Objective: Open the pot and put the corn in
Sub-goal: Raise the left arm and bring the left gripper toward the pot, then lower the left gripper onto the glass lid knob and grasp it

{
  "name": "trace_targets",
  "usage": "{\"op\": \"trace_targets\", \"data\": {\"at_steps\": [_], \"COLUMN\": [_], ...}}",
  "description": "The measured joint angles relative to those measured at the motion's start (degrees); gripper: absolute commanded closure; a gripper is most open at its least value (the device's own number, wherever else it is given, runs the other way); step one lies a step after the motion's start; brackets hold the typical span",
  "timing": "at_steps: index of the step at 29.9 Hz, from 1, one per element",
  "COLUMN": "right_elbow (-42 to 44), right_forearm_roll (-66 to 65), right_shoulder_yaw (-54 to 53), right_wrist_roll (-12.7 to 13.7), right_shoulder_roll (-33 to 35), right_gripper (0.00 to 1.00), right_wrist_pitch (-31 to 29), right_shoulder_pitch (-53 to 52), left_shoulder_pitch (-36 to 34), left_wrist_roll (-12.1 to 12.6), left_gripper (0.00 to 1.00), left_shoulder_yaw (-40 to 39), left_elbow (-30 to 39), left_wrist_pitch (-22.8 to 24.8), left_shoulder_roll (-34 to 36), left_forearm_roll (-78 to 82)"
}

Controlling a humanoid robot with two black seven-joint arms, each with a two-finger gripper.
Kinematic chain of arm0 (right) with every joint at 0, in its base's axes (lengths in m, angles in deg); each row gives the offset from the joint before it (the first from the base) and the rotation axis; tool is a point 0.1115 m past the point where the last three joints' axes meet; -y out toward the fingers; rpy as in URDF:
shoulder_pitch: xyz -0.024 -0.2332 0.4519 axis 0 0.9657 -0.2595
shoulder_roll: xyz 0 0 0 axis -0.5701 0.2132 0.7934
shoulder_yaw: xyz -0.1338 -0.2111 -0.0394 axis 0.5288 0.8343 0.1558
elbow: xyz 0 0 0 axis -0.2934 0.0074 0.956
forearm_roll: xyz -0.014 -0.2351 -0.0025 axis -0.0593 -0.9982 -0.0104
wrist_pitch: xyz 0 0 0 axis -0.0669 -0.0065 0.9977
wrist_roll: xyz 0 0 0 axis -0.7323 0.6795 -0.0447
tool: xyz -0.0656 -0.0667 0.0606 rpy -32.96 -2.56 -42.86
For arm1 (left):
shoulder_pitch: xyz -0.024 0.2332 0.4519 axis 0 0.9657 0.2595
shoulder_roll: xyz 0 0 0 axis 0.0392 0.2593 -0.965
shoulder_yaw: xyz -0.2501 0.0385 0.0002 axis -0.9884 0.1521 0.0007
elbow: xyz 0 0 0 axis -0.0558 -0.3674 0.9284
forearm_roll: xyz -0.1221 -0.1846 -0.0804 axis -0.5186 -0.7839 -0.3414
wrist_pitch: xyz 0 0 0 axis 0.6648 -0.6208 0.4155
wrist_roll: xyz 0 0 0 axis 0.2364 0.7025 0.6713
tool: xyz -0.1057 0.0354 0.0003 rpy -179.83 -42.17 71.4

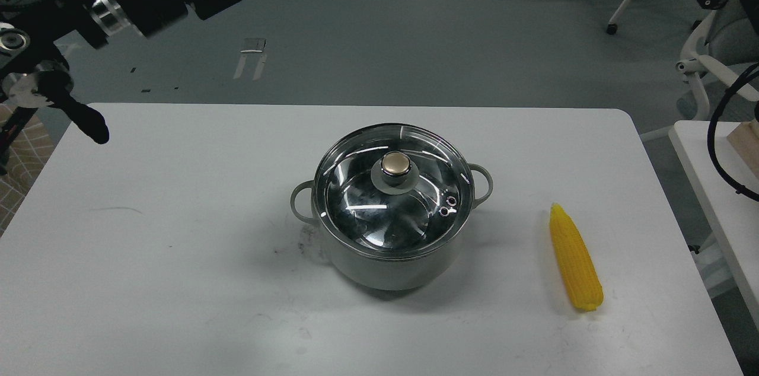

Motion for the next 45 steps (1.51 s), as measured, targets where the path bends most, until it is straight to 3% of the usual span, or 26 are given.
{"op": "trace_targets", "data": {"at_steps": [7,12,16,22,39,43,45], "right_elbow": [-0.12,-0.12,-0.16,-0.17,-0.08,-0.08,-0.09], "right_forearm_roll": [0.0,0.04,0.05,0.06,0.09,0.09,0.09], "right_shoulder_yaw": [-0.39,-0.52,-0.86,-1.09,-1.18,-1.18,-1.19], "right_wrist_roll": [0.0,0.0,0.0,0.0,0.0,0.0,0.0], "right_shoulder_roll": [0.87,1.23,1.28,1.31,1.43,1.29,1.28], "right_gripper": [0.0,0.0,0.0,0.0,0.0,0.0,0.0], "right_wrist_pitch": [0.0,0.0,0.0,0.0,0.0,0.0,0.0], "right_shoulder_pitch": [0.63,0.65,0.65,0.65,0.83,0.83,0.83], "left_shoulder_pitch": [4.39,7.42,8.41,8.44,10.08,10.77,11.06], "left_wrist_roll": [-0.54,-2.33,-2.6,-2.01,-1.95,-2.0,-2.07], "left_gripper": [0.17,0.26,0.27,0.27,0.27,0.37,0.48], "left_shoulder_yaw": [0.0,1.25,6.88,11.74,12.18,12.18,12.18], "left_elbow": [11.25,13.58,13.33,12.96,6.65,5.91,5.2], "left_wrist_pitch": [-5.96,-10.86,-16.96,-19.77,-20.29,-20.31,-20.35], "left_shoulder_roll": [-0.84,-5.53,-8.77,-13.14,-16.65,-17.15,-17.75], "left_forearm_roll": [34.33,58.25,72.34,76.86,78.88,78.88,78.88]}}
